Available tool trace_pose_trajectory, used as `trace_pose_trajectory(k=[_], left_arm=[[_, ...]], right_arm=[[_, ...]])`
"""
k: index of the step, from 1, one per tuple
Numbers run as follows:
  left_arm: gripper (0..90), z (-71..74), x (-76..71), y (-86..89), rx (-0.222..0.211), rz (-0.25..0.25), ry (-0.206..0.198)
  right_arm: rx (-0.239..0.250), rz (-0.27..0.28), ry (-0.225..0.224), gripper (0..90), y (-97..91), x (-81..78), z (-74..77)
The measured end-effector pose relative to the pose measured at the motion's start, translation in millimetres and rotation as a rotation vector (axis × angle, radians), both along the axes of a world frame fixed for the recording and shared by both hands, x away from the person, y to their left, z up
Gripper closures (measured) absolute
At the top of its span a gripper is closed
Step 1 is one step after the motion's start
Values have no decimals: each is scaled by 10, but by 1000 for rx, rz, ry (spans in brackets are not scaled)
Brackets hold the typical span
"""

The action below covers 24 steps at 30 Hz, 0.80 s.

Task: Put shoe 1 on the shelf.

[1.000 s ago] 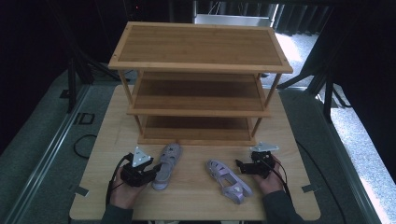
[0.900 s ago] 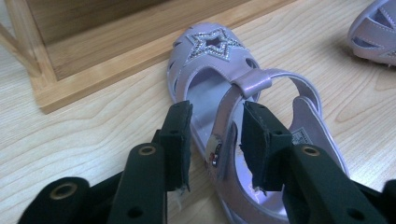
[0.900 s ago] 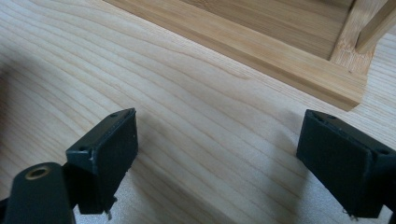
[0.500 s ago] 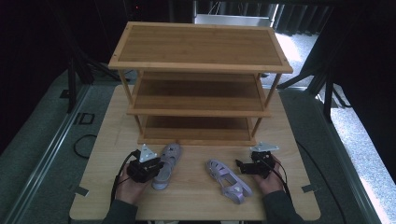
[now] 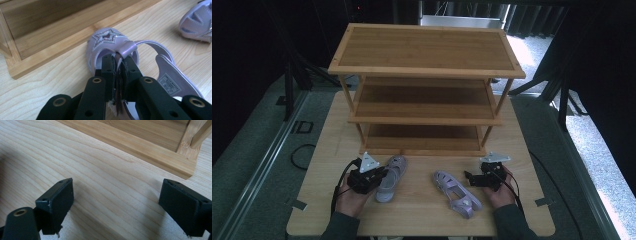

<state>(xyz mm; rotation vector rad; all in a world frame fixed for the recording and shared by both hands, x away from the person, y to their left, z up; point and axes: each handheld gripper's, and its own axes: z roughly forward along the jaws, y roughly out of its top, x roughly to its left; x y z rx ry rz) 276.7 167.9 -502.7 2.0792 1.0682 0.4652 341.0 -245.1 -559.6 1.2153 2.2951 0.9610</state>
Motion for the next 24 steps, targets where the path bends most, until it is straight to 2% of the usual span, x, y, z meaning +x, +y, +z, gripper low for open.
trace_pose_trajectory(k=[13,19,24], left_arm=[[831,227,45,0,-34,-19,-20],[830,396,74,16,-42,-28,-47],[831,483,87,34,-54,-34,-57]], right_arm=[[0,-1,0,121,0,0,0],[0,0,0,121,0,0,0],[2,-1,0,121,2,0,0]])
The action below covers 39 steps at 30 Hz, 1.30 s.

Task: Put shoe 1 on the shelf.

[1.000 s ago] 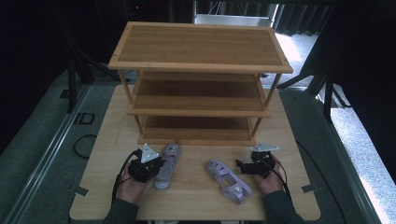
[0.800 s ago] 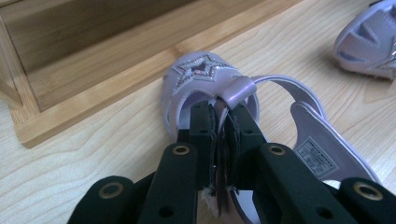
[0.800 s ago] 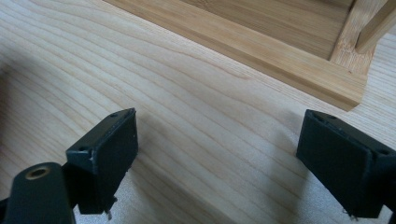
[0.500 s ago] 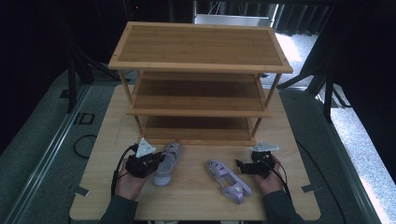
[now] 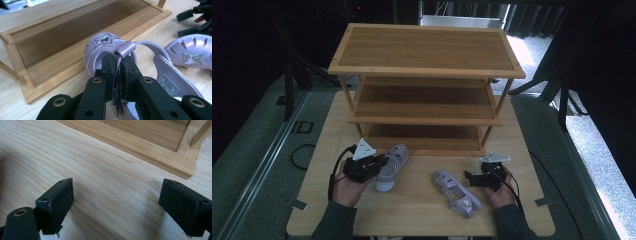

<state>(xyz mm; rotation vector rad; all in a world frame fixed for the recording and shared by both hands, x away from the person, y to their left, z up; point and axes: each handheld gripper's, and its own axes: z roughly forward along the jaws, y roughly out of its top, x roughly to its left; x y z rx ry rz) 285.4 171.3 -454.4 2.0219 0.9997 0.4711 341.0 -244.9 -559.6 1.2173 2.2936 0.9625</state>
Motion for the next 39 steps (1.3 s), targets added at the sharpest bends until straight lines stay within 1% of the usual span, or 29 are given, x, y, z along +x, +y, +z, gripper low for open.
trace_pose_trajectory(k=[7,12,16,19,21,24,25,27,28,30,31,32,33,34,35,36,37,39], left_arm=[[831,92,12,3,-7,-11,-9],[831,189,25,7,-9,-25,-20],[831,258,30,-1,-20,-34,-28],[831,312,43,1,-21,-58,-34],[831,355,56,8,-36,-78,-41],[832,431,76,20,-46,-98,-47],[832,457,80,20,-47,-102,-52],[832,457,80,20,-47,-102,-52],[832,545,81,10,-46,-114,-62],[832,572,79,4,-46,-120,-63],[832,627,69,-12,-45,-129,-66],[832,627,69,-12,-45,-129,-66],[832,683,59,-26,-51,-142,-68],[832,683,59,-26,-51,-142,-68],[832,714,52,-31,-55,-148,-66],[832,744,46,-37,-63,-154,-64],[832,805,32,-46,-88,-165,-57],[832,872,16,-56,-103,-169,-56]], right_arm=[[0,-1,1,121,1,0,0],[1,-1,1,121,1,-1,0],[1,-1,1,121,1,-1,0],[1,-1,1,121,1,-1,0],[-1,-1,2,121,0,-1,2],[-1,0,1,121,0,0,1],[0,0,1,121,0,0,1],[-1,0,1,121,0,0,1],[-1,0,1,121,-1,0,1],[-1,0,1,121,-1,0,1],[1,-1,1,121,0,0,1],[1,-1,1,121,0,0,1],[1,-2,3,121,1,-1,2],[1,-2,3,121,1,-1,2],[1,-1,2,121,1,-1,1],[1,-2,2,121,1,-1,1],[1,-2,2,121,1,-1,1],[0,-1,1,121,0,0,1]])
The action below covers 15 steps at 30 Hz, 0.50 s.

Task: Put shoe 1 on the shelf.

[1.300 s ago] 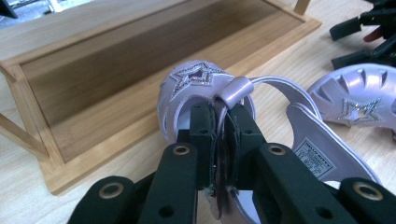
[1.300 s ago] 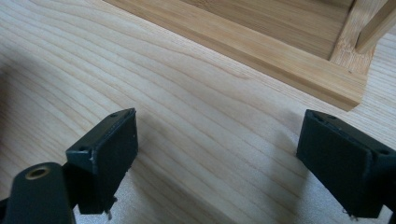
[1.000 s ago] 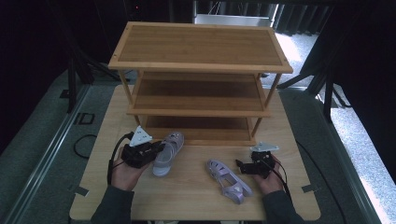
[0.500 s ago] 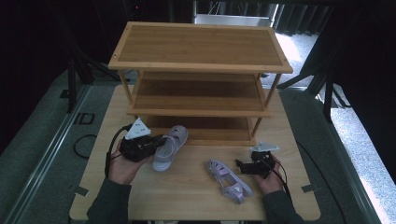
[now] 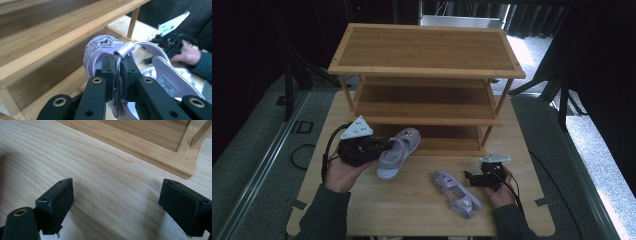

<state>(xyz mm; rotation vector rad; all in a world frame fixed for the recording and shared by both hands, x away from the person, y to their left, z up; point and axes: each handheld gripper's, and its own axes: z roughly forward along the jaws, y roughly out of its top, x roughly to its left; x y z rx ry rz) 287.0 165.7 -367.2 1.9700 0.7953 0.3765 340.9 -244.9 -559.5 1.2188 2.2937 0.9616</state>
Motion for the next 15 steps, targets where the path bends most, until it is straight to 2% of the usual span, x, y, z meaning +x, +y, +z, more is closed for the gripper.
trace_pose_trajectory(k=[3,4,5,6,9,15], left_arm=[[832,65,-16,-15,-10,-3,-5],[832,147,-28,-41,-16,-2,-17],[832,147,-28,-41,-16,-2,-17],[832,211,-27,-69,-21,3,-27],[832,262,-12,-97,-18,13,-39],[832,358,122,-198,-15,79,-82]], right_arm=[[-1,1,-1,121,-1,1,0],[-1,1,-1,121,-1,1,0],[-2,1,0,121,-1,0,1],[-1,1,0,121,-1,1,0],[0,0,0,121,0,0,0],[0,0,0,121,0,0,1]])
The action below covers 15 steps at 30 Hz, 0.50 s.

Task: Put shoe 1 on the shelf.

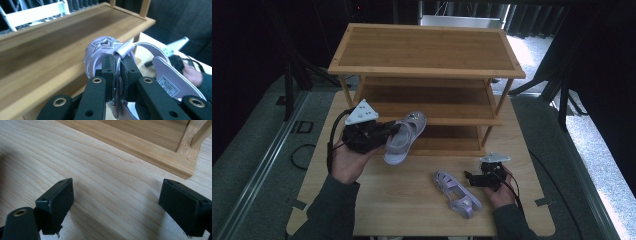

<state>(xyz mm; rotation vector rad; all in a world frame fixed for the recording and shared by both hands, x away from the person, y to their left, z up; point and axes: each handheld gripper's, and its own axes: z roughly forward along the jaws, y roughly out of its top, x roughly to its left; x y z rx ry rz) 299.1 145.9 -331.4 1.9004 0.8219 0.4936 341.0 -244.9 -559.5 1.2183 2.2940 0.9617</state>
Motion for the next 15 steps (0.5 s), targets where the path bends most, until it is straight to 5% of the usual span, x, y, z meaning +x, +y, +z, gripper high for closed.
trace_pose_trajectory(k=[6,8,15], left_arm=[[832,-11,156,-69,-2,74,-34],[832,-44,268,-136,22,135,-57],[832,-118,511,-221,-11,233,-80]], right_arm=[[-3,2,-1,121,-2,1,0],[-1,1,0,121,-1,0,0],[-1,0,-1,121,-1,1,0]])
